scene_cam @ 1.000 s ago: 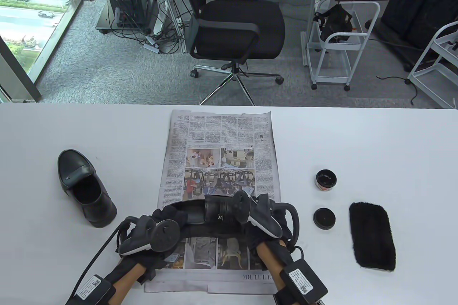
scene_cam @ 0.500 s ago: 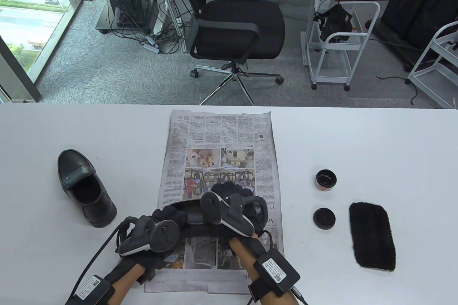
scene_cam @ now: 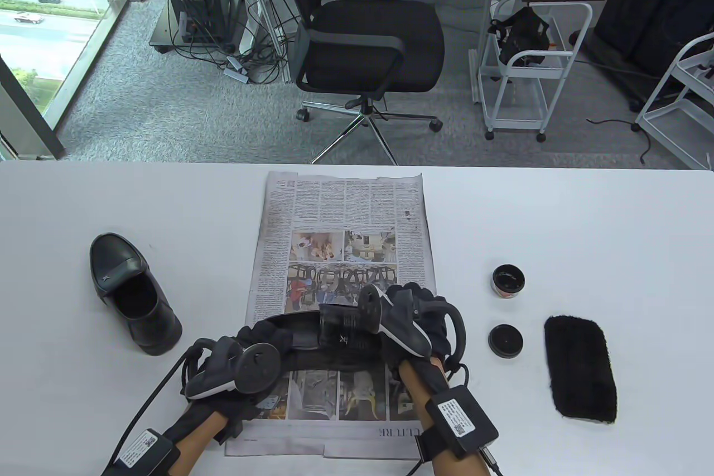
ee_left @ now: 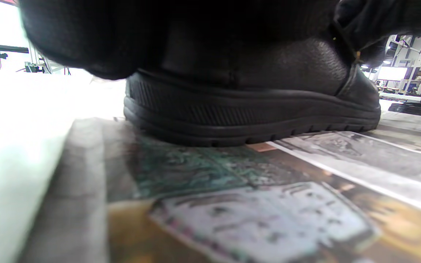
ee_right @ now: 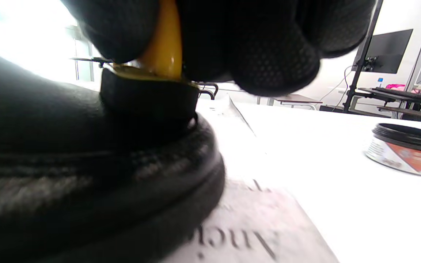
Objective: Dip and apply built-in sponge shoe polish on shoes
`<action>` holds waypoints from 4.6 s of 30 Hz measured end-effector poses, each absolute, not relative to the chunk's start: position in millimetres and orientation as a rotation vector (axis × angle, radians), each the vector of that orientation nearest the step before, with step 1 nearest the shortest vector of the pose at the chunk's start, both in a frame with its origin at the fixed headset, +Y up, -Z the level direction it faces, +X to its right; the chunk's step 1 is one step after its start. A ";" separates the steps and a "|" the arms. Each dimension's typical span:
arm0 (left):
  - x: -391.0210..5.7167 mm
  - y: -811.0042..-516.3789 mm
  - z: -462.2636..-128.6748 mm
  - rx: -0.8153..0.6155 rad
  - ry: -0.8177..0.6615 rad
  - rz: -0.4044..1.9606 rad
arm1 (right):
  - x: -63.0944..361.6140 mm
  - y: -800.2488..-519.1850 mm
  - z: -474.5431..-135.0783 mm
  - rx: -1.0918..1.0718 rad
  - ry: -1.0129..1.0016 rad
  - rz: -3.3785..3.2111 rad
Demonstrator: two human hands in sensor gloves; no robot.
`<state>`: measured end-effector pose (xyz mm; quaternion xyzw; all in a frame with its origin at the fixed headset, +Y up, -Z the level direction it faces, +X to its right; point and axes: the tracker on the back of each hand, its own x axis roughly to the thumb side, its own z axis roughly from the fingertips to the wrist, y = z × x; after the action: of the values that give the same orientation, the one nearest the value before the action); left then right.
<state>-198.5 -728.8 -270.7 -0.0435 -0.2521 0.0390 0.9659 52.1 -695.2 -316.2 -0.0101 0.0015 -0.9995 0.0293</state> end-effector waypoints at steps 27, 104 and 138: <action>-198.7 -728.8 -269.8 -0.084 -0.518 0.075 | -14.8 -676.1 -328.7 -0.255 0.061 -3.371; -198.8 -728.5 -270.3 -0.090 -0.519 0.080 | -0.9 -685.7 -284.1 -0.324 0.088 -3.505; -199.0 -728.4 -270.4 -0.092 -0.519 0.080 | 41.1 -700.9 -277.7 -0.269 0.053 -3.408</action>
<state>-199.0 -728.4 -270.4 -0.0453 -0.2564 0.0397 0.9647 41.1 -700.9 -277.7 -0.0779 0.0154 -0.9872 -0.1382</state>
